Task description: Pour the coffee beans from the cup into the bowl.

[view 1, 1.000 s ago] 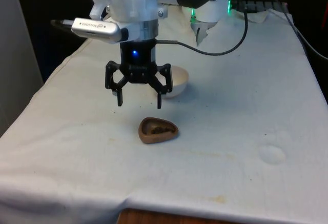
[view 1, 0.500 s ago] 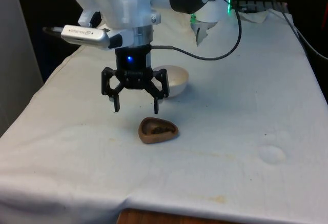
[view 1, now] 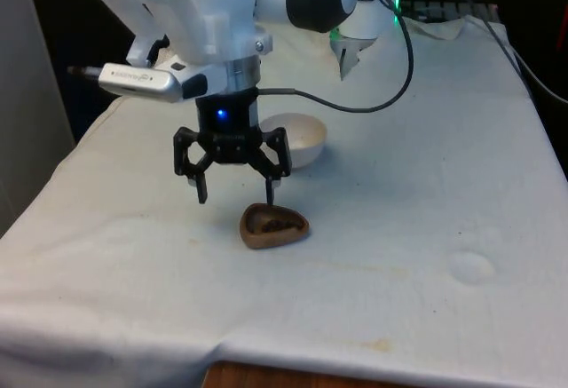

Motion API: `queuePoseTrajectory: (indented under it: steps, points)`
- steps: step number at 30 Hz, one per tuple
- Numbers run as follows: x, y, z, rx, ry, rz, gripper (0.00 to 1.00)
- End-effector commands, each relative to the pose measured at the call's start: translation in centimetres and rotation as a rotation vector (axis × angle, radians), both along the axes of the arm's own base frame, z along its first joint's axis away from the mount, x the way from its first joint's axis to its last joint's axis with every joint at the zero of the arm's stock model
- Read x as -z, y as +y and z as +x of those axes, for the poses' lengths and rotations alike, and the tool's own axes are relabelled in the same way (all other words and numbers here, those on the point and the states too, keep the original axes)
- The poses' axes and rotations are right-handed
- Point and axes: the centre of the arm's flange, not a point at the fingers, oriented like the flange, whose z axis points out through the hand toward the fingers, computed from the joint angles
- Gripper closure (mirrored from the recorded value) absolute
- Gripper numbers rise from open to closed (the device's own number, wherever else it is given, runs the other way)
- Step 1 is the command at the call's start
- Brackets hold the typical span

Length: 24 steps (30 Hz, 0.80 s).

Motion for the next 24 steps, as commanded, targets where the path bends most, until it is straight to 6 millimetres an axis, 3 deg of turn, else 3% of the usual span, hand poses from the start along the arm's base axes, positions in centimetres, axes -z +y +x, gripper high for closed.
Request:
queuePoseTrajectory:
  steps: [1,24]
  points:
    - [0.2,0.0,0.1,-0.004,0.007,0.010,0.00]
    - [2.1,-0.3,0.0,-0.008,0.026,-0.002,0.00]
